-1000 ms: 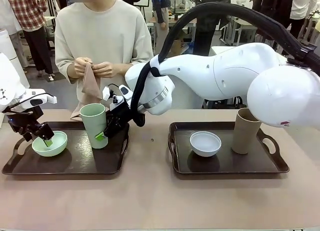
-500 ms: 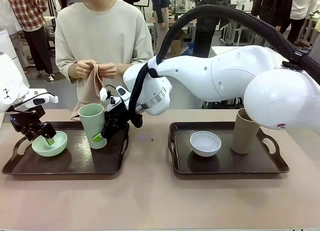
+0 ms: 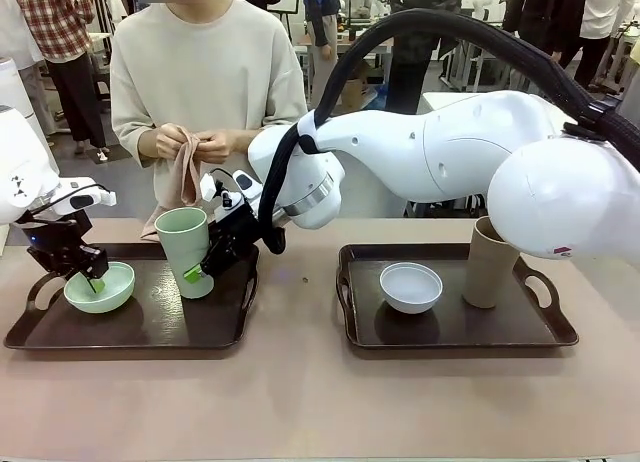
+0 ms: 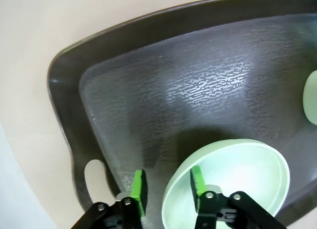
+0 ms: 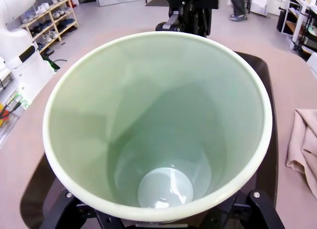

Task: Set up a tray with a mat and arrange the tableware.
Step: Pick up the Picnic Bowl and Reusable plastic cup from the Handle tray in front of the human's position and hold them in the air, then place the Picnic Bowl and Reusable plastic cup back onto the Handle tray in front of the human's position.

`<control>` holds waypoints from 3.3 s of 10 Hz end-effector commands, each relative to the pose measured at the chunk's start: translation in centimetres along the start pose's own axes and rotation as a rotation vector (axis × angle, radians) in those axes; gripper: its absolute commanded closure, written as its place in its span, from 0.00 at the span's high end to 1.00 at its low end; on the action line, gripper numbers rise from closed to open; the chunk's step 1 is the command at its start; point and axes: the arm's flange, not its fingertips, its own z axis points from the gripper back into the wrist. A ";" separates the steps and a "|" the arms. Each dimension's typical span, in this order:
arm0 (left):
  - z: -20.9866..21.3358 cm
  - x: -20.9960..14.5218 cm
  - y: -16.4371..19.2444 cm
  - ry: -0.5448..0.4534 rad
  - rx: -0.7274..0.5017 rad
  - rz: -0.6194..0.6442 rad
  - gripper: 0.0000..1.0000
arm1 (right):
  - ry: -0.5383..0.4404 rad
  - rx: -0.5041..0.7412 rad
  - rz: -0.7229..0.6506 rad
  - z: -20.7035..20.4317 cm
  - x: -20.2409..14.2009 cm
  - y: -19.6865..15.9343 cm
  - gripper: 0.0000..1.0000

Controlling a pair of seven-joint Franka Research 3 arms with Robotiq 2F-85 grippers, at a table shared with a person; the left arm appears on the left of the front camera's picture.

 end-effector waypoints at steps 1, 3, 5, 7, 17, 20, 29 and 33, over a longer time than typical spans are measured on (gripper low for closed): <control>0.5 0.1 0.0 0.006 -0.014 0.032 0.13 | 0.007 0.005 0.013 0.0 0.1 -0.8 0.00; 0.7 0.1 0.1 0.007 -0.018 0.046 0.00 | 0.015 -0.007 0.013 0.2 0.1 -0.8 0.24; 0.7 0.2 0.1 0.026 -0.007 0.056 0.00 | -0.004 -0.019 0.004 0.9 -0.1 -0.8 0.24; 1.3 0.4 0.1 0.035 0.005 0.070 0.00 | 0.009 -0.028 -0.001 2.0 0.2 -0.4 0.00; 26.2 -3.1 -3.7 -0.154 0.038 0.109 0.00 | 0.177 -0.225 0.015 11.7 18.8 10.9 0.00; 25.7 -3.0 -3.2 -0.172 0.009 0.068 0.00 | 0.137 -0.191 0.007 11.7 18.6 9.4 0.00; 25.7 -3.0 -3.2 -0.172 0.009 0.068 0.00 | 0.137 -0.191 0.007 11.7 18.6 9.4 0.00; 25.7 -3.0 -3.2 -0.172 0.009 0.068 0.00 | 0.137 -0.191 0.007 11.7 18.6 9.4 0.00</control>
